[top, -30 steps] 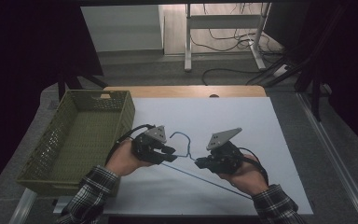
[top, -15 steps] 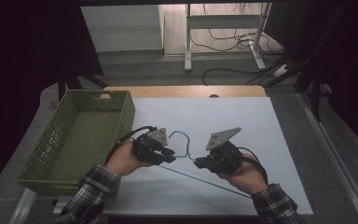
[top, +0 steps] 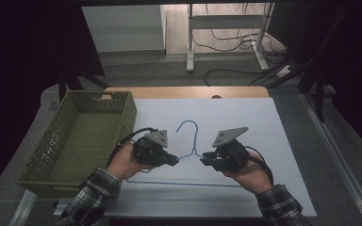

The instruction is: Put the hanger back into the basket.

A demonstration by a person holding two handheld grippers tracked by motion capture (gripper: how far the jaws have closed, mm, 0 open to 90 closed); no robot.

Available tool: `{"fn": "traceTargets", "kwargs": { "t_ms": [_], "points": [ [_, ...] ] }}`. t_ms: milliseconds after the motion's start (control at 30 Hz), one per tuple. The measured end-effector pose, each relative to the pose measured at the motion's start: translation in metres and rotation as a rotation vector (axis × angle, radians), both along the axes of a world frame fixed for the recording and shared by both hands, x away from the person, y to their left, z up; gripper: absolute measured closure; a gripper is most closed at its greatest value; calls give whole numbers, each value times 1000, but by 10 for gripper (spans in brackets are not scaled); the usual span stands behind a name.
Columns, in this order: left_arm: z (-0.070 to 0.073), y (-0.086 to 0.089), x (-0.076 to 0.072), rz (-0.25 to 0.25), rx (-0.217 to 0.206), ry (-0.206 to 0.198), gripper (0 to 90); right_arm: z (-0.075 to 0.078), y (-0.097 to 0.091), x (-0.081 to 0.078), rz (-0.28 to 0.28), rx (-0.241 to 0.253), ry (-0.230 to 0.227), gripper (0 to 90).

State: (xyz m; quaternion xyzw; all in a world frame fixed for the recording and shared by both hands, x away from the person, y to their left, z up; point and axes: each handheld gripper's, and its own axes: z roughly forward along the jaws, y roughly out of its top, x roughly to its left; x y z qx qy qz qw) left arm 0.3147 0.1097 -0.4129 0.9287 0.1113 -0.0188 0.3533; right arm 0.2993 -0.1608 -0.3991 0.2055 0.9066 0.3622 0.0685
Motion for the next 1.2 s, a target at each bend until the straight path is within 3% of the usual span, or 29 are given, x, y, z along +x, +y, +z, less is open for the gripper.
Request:
{"fn": "traceTargets", "kwargs": {
  "t_ms": [200, 333, 667, 967, 1200],
  "points": [
    [5, 3, 3, 50, -24, 21, 875, 8, -5, -3, -46, 28, -52, 595],
    [6, 6, 4, 82, -18, 10, 874, 14, -9, -4, -62, 56, -61, 551],
    [14, 19, 7, 160, -39, -3, 875, 14, -18, -3, -98, 100, -29, 378],
    [28, 43, 8, 275, -78, -33, 875, 10, -29, -6, -132, 135, -32, 241],
    [36, 67, 8, 362, -110, -72, 875, 6, -36, -8, -147, 142, -32, 213]
  ]
}}
